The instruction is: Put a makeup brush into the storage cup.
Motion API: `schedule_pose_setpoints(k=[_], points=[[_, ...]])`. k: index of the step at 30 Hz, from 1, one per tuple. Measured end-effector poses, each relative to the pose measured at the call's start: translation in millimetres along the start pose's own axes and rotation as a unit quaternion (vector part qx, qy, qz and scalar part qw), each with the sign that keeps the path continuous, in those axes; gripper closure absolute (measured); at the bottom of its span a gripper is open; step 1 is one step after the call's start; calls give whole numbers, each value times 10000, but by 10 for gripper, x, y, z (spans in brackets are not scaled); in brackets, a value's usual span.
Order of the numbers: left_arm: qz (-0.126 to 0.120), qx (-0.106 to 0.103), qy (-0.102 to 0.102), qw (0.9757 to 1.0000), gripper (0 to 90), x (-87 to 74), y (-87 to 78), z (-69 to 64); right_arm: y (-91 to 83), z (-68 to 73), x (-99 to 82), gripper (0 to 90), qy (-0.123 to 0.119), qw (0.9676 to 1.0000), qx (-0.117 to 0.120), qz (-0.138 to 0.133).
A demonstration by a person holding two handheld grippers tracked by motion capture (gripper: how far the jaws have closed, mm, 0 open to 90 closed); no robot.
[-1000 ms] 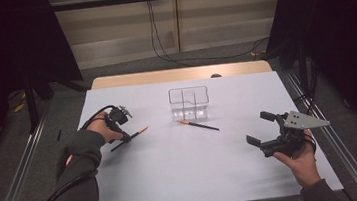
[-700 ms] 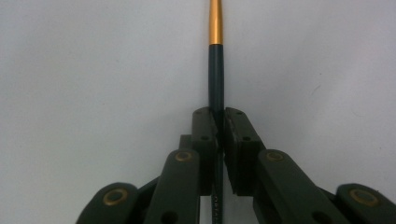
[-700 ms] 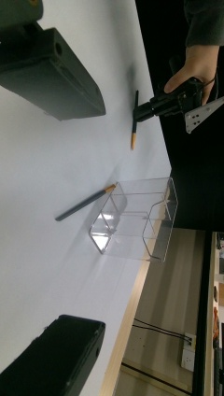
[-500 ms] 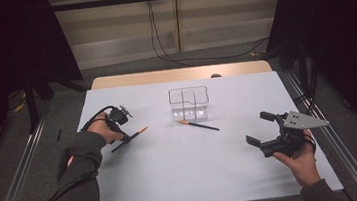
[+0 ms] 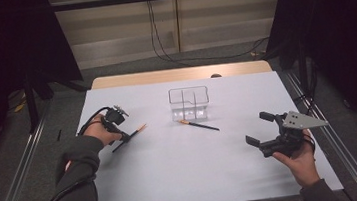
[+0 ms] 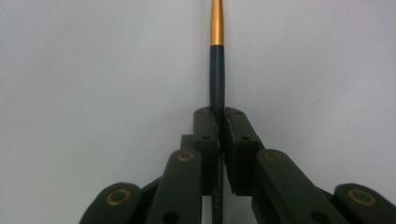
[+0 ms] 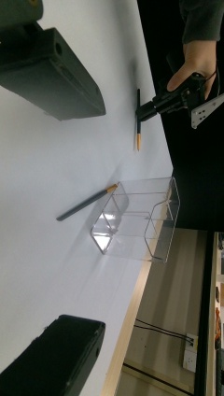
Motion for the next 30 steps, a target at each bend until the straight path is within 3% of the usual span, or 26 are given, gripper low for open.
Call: schedule_pose_setpoints(k=[2,4,6,10,11,12,14,15,17,20,23,28,29,30], points=[[-178,94,-163,9997,843,42,-20,18,-2,-6,0,0,-1,10000,-14,-11],[-401,-7,-546,9977,843,93,-50,-2,-4,-5,3,0,-3,10000,-4,-21],[-501,-9,-480,9976,843,114,-89,15,-5,-7,2,0,-8,10000,-15,-10],[-939,24,-564,9940,843,188,-133,21,-7,-7,-4,0,-8,10000,-29,2],[-1118,55,-733,9910,843,221,-131,6,-7,-6,-5,0,-6,10000,-30,5],[-1157,64,-590,9915,843,219,-153,28,-6,-6,-5,0,-8,10000,-29,5],[-1464,91,-812,9858,843,269,-169,18,-5,-4,-5,0,-17,10000,-24,4],[-1456,124,-671,9870,843,258,-186,39,-5,-4,-5,0,-18,10000,-24,4],[-1705,118,-829,9818,843,296,-204,27,-4,-4,-6,0,-19,10000,-24,8],[-1889,180,-809,9785,843,310,-228,38,-3,-5,-5,0,-18,10000,-28,6],[-2151,178,-890,9724,843,348,-244,19,-6,-2,-6,0,-23,10000,-18,17],[-2438,227,-916,9652,843,384,-263,10,-5,-1,-7,0,-45,10000,-16,24],[-2446,267,-855,9655,843,384,-265,9,-3,7,-4,0,-33,10000,33,13],[-2500,306,-871,9638,844,393,-264,7,-4,6,-1,0,-27,10000,21,3]])
Point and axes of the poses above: each handheld gripper's, and its own axes: y roughly forward along the jaws, x roughly out of its top, z roughly to its left, the point moved 10 cm from there along y, roughly forward along the jaws, and after that the axes turned 6 degrees about -z, right-handed, at the moved point
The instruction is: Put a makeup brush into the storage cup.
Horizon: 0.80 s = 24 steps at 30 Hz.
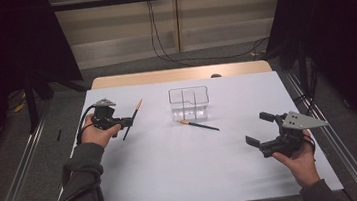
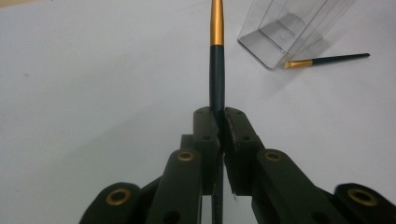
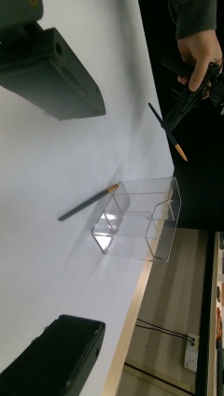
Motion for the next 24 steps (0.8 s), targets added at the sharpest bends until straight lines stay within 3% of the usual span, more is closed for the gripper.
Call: schedule_pose_setpoints(k=[11,17,20,24], points=[[-504,18,-8,9987,843,51,-31,-53,-4,-7,-7,0,8,10000,-42,17],[-875,26,-26,9962,843,128,-84,-108,2,-3,-10,0,-21,10000,-48,32],[-989,55,64,9951,843,152,-104,-117,7,5,-12,0,10,10000,-49,30],[-1205,60,-15,9927,844,195,-129,-124,12,8,-15,0,-1,10000,-40,32]])
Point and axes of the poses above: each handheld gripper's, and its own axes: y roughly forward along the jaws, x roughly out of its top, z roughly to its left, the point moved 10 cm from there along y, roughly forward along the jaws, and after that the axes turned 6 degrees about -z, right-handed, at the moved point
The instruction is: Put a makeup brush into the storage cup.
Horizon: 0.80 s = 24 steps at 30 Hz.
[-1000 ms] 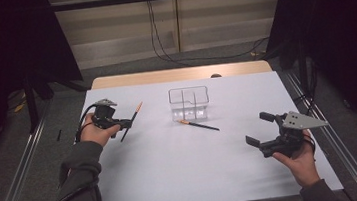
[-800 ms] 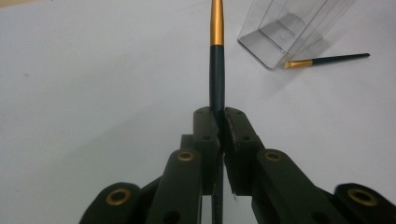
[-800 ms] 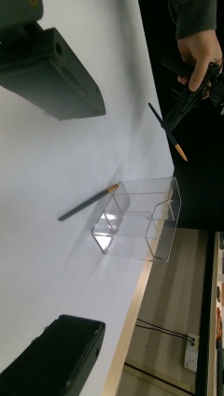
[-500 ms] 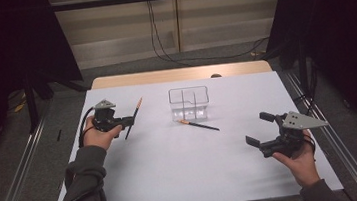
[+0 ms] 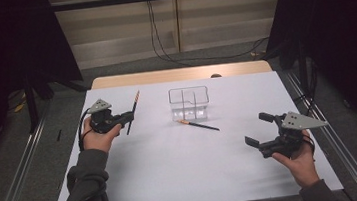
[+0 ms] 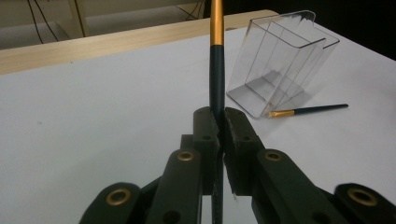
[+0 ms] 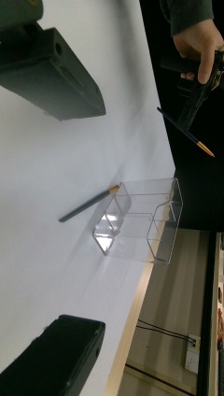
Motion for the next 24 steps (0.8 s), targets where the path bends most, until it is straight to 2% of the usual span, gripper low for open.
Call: schedule_pose_setpoints(k=[3,5,6,8,9,15,16,19,21,23,24], points=[[-158,50,-25,9999,843,28,-17,12,1,0,-2,0,6,10000,-3,3],[-356,6,-146,9993,843,56,-25,2,4,3,-3,0,6,10000,17,3],[-401,50,-161,9991,843,59,-28,7,2,-3,-5,0,0,10000,-12,5],[-480,-8,-171,9987,843,65,-30,-7,2,-3,-9,0,13,10000,-18,20],[-534,54,-202,9984,843,71,-33,-2,2,0,-11,0,8,10000,3,27],[-922,5,-232,9955,843,124,-56,-31,10,7,-16,0,-16,10000,13,43],[-944,67,-221,9953,843,125,-52,-28,10,6,-18,0,-8,10000,12,49],[-963,84,-199,9951,843,117,-48,-40,9,8,-22,0,7,10000,17,49],[-1024,21,-198,9945,843,121,-50,-49,10,10,-22,0,-6,10000,18,50],[-1063,95,-182,9941,843,126,-55,-54,8,9,-23,0,6,10000,18,49],[-1087,19,-200,9939,843,129,-58,-72,7,8,-25,0,0,10000,20,58]])
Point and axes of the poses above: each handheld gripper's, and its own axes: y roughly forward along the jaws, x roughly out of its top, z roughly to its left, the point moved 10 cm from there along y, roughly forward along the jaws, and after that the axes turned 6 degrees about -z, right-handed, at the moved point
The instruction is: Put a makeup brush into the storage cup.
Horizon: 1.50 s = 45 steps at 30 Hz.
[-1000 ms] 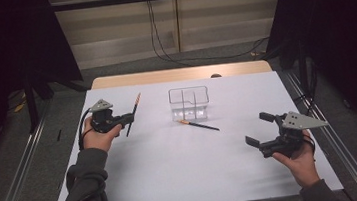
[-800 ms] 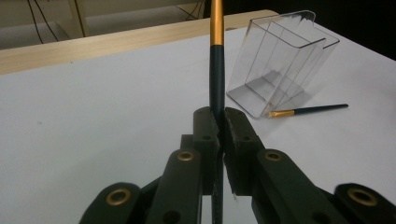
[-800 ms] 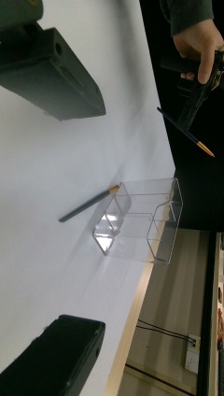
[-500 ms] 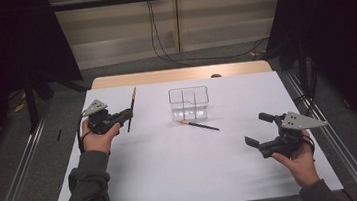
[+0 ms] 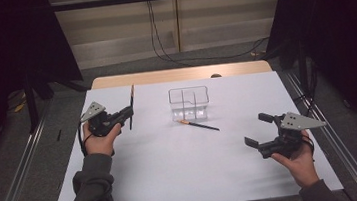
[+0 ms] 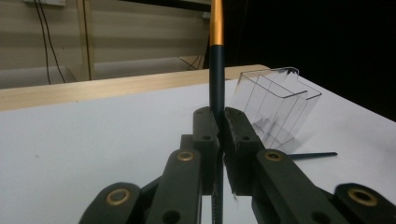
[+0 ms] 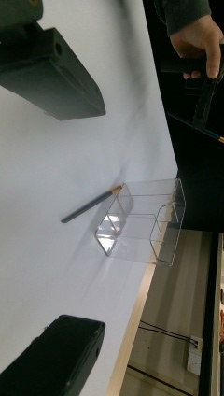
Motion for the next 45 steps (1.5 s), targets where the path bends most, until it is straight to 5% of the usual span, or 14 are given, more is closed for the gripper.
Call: schedule_pose_setpoints(k=[23,45], points=[[-353,-512,-61,9980,843,43,-18,-276,41,-16,-8,0,53,10000,-35,13],[-344,-910,4,9953,843,13,53,-564,164,-64,37,0,314,9994,-143,48]])
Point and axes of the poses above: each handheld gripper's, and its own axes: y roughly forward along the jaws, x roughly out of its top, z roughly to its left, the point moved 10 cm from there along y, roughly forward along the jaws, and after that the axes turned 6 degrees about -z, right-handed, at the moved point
